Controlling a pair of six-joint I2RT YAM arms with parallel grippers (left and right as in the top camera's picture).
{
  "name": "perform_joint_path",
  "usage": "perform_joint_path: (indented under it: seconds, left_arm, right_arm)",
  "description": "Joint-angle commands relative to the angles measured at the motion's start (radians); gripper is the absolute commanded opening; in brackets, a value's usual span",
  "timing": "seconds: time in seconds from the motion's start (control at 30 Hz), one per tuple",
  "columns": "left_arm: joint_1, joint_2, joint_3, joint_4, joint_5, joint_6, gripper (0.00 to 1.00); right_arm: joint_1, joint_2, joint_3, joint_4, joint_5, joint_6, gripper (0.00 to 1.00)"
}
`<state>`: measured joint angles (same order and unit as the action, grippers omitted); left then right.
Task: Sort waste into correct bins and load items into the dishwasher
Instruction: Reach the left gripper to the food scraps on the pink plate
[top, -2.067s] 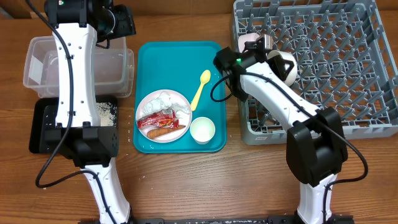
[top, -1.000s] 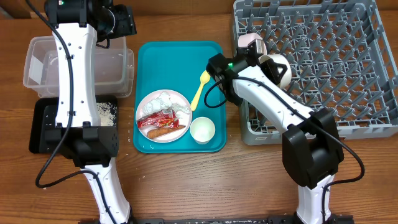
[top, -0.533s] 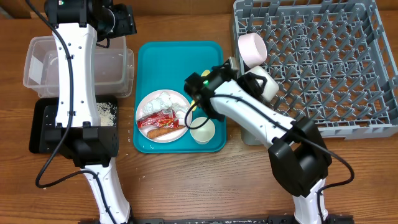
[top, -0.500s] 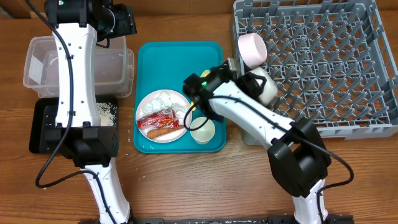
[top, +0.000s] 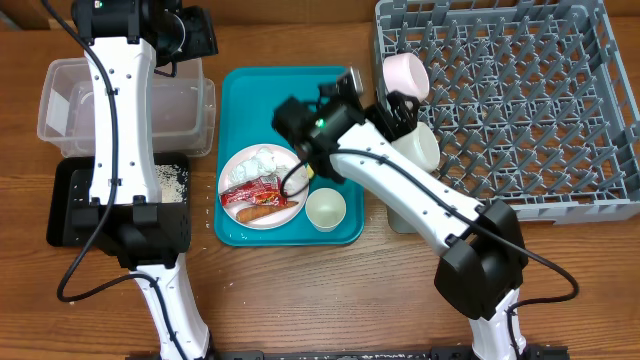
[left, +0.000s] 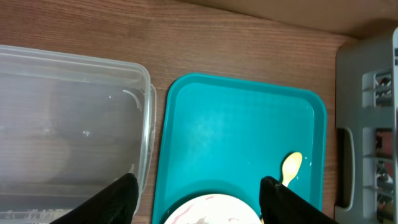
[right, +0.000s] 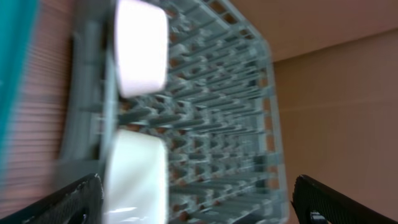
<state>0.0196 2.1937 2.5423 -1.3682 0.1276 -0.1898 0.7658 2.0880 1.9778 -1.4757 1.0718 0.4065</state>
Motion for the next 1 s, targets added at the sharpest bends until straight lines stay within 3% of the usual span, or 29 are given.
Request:
perform_joint_path:
  seconds: [0.0, 0.23, 0.37, 0.4, 0.67, 0.8, 0.97]
  left_arm:
    - [-0.005, -0.073, 0.013, -0.014, 0.003, 0.038, 0.67]
    - [-0.007, -0.178, 0.013, -0.174, 0.059, 0.077, 0.68]
    - [-0.007, -0.238, 0.013, -0.269, 0.087, 0.109, 0.67]
    - [-0.007, -0.25, 0.013, -0.292, 0.087, 0.118, 0.67]
    - [-0.007, -0.348, -0.076, -0.322, 0.086, 0.14, 0.66]
    - [-0.008, -0.381, -0.256, -0.322, 0.087, 0.146, 0.65]
    - [-0.047, -0.383, -0.507, -0.272, 0.14, 0.244, 0.6]
  right_arm:
    - [-0.004, -0.027, 0.165, 0.004, -0.264, -0.035, 1.0]
    - [-0.021, -0.034, 0.304, -0.039, -0.784, -0.048, 1.0]
    - [-0.049, -0.034, 0.299, -0.112, -0.954, -0.048, 0.99]
    - [-0.053, -0.034, 0.299, -0.125, -0.986, -0.047, 0.95]
    - [-0.047, -0.035, 0.275, -0.062, -1.074, -0.047, 0.94]
    - [-0.071, -0.039, 0.273, -0.028, -1.073, -0.04, 0.93]
    - [-0.164, -0.091, 0.274, 0.006, -1.074, -0.041, 0.95]
